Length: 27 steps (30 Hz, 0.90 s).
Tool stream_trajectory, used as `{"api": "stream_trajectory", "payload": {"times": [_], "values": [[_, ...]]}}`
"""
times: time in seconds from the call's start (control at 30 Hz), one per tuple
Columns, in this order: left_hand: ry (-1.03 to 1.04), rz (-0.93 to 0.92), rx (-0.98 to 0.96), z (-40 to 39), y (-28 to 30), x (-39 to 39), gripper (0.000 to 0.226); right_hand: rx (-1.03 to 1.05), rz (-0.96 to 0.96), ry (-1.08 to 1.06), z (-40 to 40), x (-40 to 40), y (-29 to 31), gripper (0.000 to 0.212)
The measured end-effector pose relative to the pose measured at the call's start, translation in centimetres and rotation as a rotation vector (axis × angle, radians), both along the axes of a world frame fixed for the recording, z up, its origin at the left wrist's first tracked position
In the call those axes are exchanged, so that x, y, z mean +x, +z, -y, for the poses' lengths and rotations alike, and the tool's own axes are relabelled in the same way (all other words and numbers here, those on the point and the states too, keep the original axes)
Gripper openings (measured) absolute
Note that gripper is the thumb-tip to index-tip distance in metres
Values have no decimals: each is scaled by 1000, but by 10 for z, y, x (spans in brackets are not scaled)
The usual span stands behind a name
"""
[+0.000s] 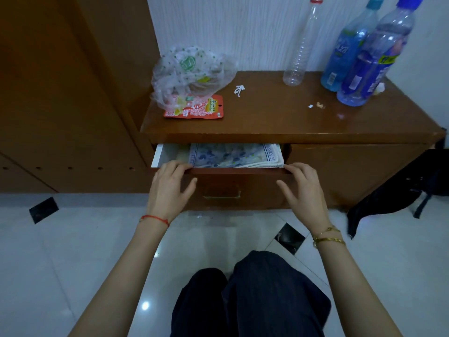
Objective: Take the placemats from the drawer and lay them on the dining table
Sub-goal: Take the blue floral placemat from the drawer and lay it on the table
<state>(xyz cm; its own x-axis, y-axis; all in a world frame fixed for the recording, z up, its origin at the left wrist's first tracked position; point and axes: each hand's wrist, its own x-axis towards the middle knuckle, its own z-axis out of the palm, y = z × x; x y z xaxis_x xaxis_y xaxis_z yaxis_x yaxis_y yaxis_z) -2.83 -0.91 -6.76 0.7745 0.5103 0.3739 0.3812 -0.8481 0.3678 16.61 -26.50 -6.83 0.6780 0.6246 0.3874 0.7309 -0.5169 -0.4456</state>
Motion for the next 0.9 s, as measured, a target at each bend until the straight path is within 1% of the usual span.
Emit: {"api": "stream_trajectory", "payload": {"times": [0.17, 0.37, 0.73, 0.9], "values": [[-35, 58, -9, 25, -4, -36, 35, 76, -16, 3, 31, -37, -4, 38], [-54, 83, -31, 51, -10, -72, 38, 77, -35, -7, 59, -73, -10, 38], [-64, 101, -49, 63, -10, -90, 34, 75, -2, -45, 66, -90, -6, 32], [-61, 135, -82, 61, -5, -82, 35, 137, -50, -74, 57, -81, 4, 30]]}}
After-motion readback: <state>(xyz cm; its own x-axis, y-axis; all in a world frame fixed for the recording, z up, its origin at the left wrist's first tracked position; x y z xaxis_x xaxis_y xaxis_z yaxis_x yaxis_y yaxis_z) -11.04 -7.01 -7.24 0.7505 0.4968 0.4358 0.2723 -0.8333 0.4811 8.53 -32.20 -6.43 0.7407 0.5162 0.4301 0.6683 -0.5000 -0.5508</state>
